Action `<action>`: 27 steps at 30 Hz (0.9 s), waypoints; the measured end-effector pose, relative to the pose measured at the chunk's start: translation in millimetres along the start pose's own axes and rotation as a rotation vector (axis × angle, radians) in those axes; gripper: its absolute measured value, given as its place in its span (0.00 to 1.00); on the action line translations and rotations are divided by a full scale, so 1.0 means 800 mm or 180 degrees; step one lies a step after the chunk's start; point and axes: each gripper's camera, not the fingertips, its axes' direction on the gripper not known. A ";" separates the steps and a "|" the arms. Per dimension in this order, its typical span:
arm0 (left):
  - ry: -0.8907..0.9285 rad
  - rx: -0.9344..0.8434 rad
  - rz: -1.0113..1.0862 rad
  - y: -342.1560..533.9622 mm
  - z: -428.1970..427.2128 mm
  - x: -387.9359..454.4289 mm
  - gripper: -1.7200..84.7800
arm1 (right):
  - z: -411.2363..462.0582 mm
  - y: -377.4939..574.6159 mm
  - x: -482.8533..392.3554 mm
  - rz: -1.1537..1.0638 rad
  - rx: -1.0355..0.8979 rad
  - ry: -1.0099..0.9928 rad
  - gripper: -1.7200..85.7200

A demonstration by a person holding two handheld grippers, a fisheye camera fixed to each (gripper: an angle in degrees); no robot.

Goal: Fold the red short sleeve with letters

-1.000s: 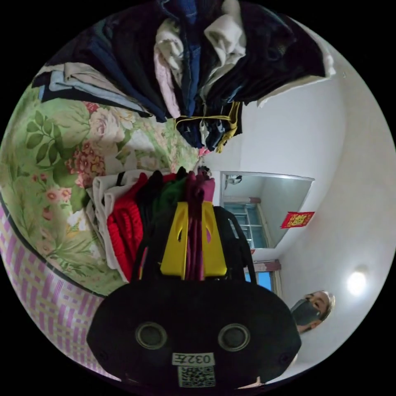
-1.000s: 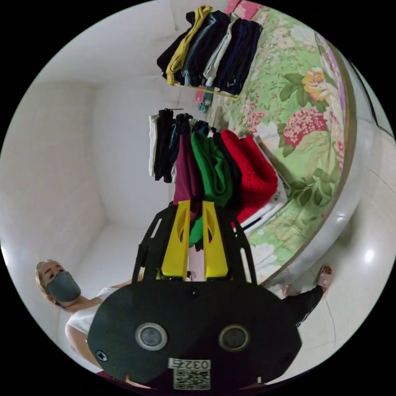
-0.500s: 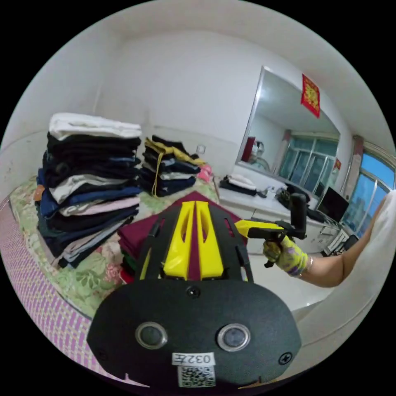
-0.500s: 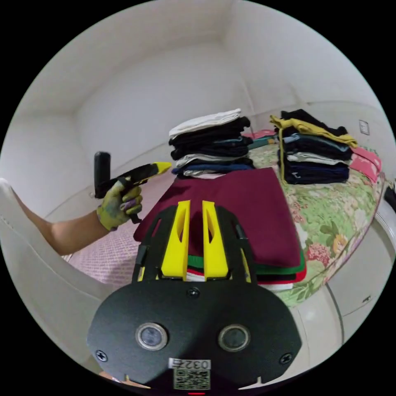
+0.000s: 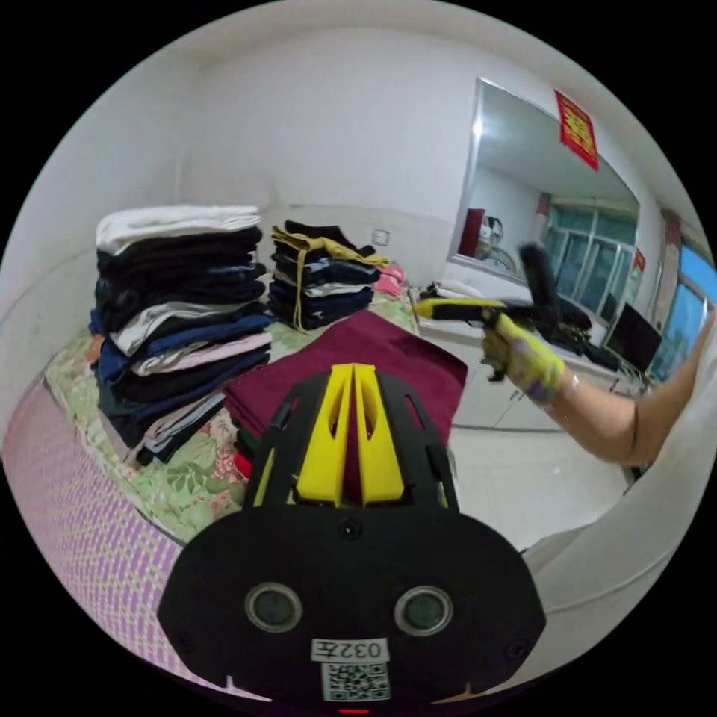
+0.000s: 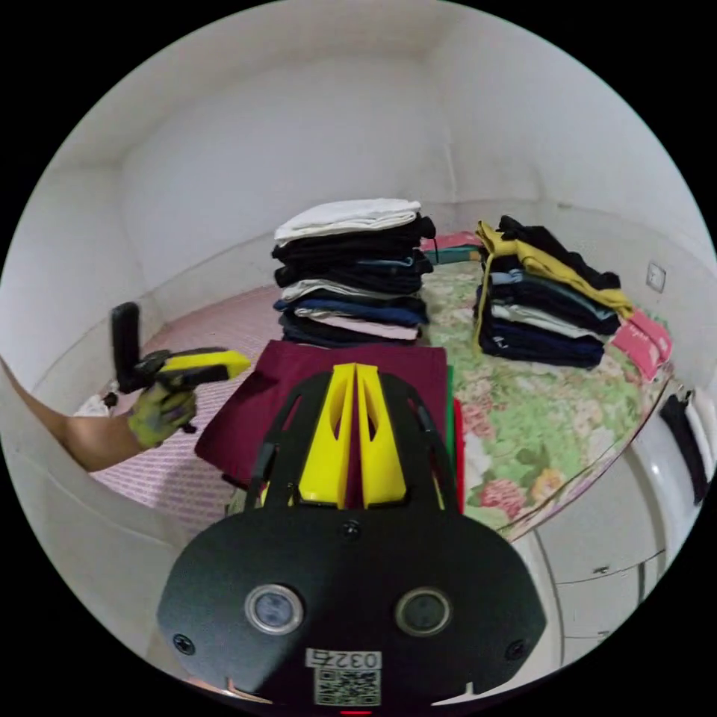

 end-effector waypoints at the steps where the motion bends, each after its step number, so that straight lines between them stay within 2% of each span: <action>1: 0.0028 -0.0083 0.0102 0.007 0.005 0.019 0.01 | 0.018 -0.022 0.005 -0.0037 -0.0095 0.0054 0.01; 3: 0.0071 -0.0193 0.0105 0.025 0.016 0.033 0.01 | 0.052 -0.048 0.011 -0.0096 -0.0206 0.0083 0.01; 5: -0.0031 -0.0471 0.0029 0.050 0.042 0.032 0.01 | 0.114 -0.074 0.019 -0.0184 -0.0623 0.0367 0.01; 7: -0.0058 -0.0356 0.0145 0.067 0.046 0.030 0.01 | 0.164 -0.081 0.030 -0.0204 -0.1058 0.0620 0.01; 8: -0.0143 -0.0344 0.0189 0.075 0.053 0.028 0.01 | 0.184 -0.079 0.037 -0.0209 -0.1123 0.0540 0.01; 15: 0.0266 -0.0201 -0.0195 0.096 0.071 -0.013 0.01 | 0.214 -0.094 0.045 -0.0050 -0.0962 0.0397 0.01; 18: 0.0453 -0.0089 -0.0369 0.103 0.047 -0.027 0.01 | 0.176 -0.115 0.032 0.0000 -0.0562 0.0256 0.01; 20: 0.0365 0.0188 -0.0501 0.121 0.006 -0.036 0.01 | 0.122 -0.121 0.008 0.0028 0.0125 0.0182 0.01; 22: 0.0253 0.0218 -0.0517 0.144 -0.021 -0.041 0.01 | 0.096 -0.119 -0.020 -0.0026 0.0485 0.0001 0.01; 24: 0.0189 0.0122 -0.0549 0.179 -0.044 -0.045 0.01 | 0.090 -0.114 -0.059 -0.0139 0.0633 -0.0264 0.01; 27: 0.0096 -0.0050 -0.0748 0.264 -0.087 -0.048 0.01 | 0.124 -0.097 -0.155 -0.0535 0.0501 -0.0725 0.01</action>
